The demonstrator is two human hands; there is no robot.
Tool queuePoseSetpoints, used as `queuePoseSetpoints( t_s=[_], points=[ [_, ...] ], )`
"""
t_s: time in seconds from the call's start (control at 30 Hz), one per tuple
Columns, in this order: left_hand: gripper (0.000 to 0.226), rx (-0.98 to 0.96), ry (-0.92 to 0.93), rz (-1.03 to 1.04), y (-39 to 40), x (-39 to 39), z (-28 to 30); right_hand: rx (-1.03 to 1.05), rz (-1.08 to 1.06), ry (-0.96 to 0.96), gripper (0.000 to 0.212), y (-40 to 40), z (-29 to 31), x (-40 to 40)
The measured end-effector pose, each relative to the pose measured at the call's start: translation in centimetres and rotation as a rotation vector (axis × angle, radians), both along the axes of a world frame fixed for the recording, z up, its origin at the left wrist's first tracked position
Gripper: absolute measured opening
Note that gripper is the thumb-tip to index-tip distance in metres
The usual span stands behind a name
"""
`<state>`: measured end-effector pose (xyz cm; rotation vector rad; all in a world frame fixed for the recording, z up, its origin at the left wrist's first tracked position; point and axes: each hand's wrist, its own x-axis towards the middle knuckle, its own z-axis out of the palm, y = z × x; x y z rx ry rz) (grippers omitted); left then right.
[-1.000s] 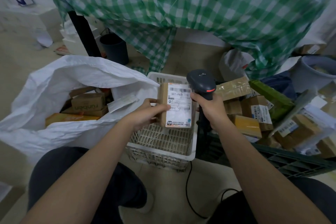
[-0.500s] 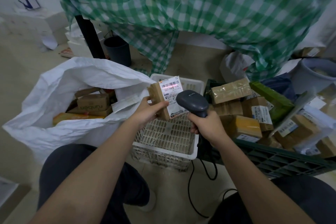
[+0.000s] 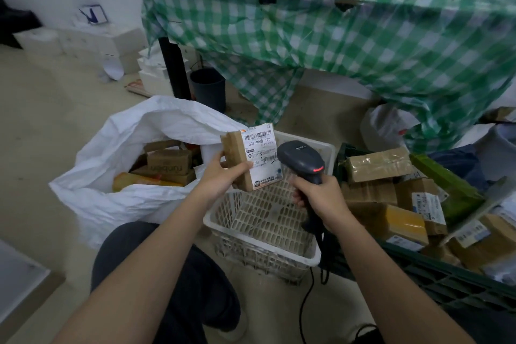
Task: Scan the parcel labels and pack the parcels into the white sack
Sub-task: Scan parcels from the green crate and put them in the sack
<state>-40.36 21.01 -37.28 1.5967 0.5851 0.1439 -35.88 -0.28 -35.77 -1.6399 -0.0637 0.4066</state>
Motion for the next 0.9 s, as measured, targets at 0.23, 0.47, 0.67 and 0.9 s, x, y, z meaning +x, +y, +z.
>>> queuePoseSetpoints(
  t_s=[0.23,0.47,0.67,0.9],
  points=[
    [0.092,0.728,0.098,0.109,11.0,-0.3,2.0,0.011,-0.006,0.005,0.007,6.9,-0.6,2.5],
    [0.063,0.873,0.191,-0.02,9.0,3.3,1.1,-0.033,-0.054,0.131,0.01,3.4,-3.9,3.2],
    [0.035,0.754,0.018,-0.308,-2.9,8.1,-1.6,-0.039,-0.297,0.16,0.008,-7.5,-6.8,2.3],
    [0.045,0.731,0.019,-0.669,-19.6,12.8,-6.2,-0.074,-0.669,0.216,0.009,-17.9,-9.3,2.5]
  ],
)
